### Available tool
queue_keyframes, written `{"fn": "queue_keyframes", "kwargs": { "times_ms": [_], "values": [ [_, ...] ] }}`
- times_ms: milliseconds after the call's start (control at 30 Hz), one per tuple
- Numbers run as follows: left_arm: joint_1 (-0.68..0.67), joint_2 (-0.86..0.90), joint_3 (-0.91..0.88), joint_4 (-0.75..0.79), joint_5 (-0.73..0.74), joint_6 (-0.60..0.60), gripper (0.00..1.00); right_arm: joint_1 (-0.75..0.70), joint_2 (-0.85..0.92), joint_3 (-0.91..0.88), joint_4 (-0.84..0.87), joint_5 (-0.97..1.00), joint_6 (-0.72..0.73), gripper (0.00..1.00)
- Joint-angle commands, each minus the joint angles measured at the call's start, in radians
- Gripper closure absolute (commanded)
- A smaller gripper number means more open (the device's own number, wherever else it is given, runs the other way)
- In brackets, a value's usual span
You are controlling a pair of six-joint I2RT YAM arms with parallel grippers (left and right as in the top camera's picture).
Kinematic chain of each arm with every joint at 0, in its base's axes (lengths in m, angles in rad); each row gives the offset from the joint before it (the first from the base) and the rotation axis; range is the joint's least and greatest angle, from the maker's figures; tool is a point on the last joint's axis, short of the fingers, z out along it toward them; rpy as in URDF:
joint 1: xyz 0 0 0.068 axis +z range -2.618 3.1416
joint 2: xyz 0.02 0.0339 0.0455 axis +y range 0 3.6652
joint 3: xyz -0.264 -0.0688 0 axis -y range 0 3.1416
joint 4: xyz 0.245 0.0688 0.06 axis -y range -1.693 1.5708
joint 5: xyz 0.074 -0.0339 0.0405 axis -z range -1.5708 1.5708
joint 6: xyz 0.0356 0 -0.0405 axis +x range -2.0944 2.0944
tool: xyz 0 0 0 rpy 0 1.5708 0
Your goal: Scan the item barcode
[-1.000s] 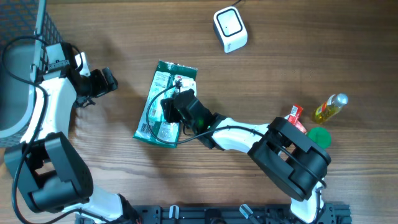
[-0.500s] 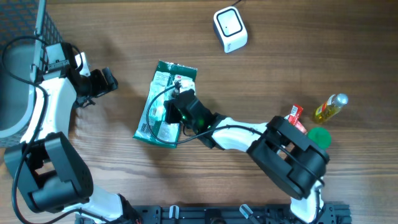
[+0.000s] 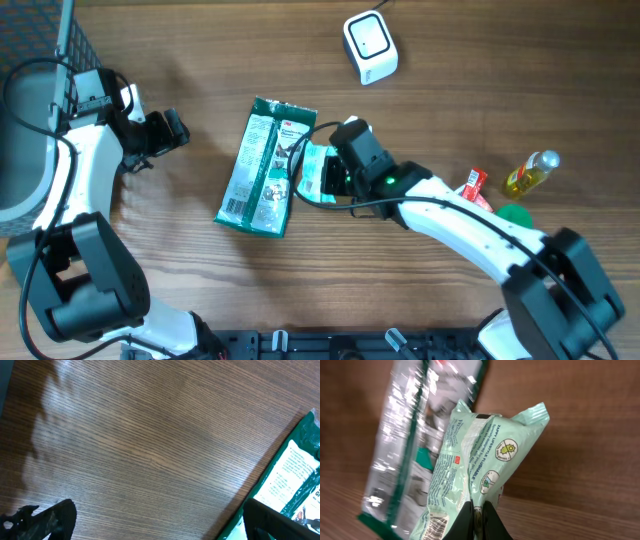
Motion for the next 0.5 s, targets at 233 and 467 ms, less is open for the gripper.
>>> {"fn": "queue_keyframes", "kwargs": {
  "times_ms": [233,467],
  "values": [
    [0.01,0.008,-0.006,0.0,0.008,0.008,0.0,-0.015,0.082,-0.008,0.009,-0.014,0.039,0.54],
    [0.01,0.008,-0.006,0.0,0.008,0.008,0.0,-0.048,-0.099,0.037,0.003,-0.1,-0.032,0.96]
  ]
}}
